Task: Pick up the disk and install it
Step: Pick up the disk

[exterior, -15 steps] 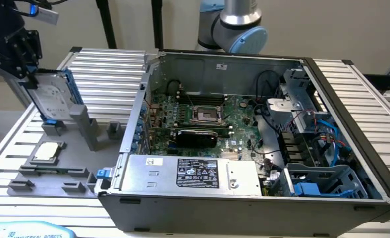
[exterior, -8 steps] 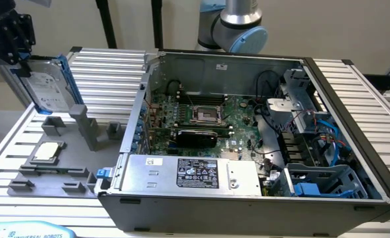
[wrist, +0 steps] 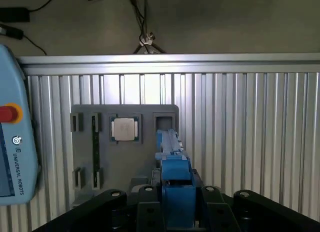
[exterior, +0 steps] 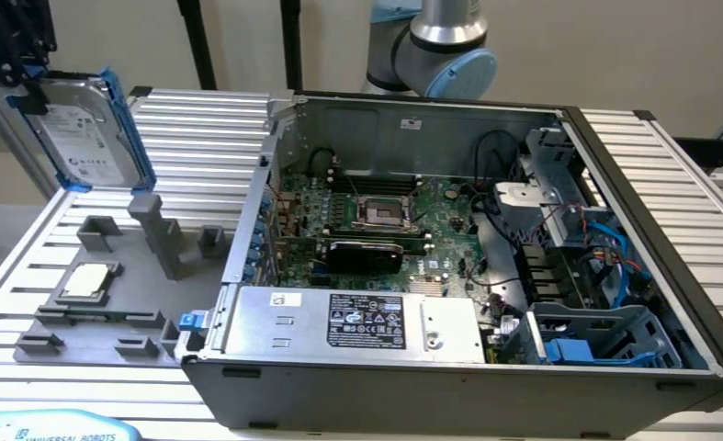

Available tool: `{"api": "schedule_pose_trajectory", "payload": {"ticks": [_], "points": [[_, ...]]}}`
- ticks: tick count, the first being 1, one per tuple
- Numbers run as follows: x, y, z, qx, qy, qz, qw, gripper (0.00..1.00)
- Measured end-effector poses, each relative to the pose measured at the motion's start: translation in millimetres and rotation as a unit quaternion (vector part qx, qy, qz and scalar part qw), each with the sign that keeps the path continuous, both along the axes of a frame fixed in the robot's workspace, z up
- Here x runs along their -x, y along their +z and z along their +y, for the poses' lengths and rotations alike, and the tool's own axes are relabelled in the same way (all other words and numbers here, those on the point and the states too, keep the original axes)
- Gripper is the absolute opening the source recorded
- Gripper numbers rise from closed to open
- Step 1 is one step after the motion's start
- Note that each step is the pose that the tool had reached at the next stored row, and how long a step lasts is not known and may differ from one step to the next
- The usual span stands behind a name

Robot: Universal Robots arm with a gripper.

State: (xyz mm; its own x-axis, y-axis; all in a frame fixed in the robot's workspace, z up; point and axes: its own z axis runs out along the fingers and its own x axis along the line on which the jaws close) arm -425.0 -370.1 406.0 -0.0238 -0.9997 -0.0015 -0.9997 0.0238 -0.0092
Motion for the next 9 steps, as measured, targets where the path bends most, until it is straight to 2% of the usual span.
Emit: {"api": "schedule_pose_trajectory", "payload": {"ticks": [9], "points": [[-29.8,40.8,-0.1,-0.0064,0.004,0.0002,1.0,0.33]]}}
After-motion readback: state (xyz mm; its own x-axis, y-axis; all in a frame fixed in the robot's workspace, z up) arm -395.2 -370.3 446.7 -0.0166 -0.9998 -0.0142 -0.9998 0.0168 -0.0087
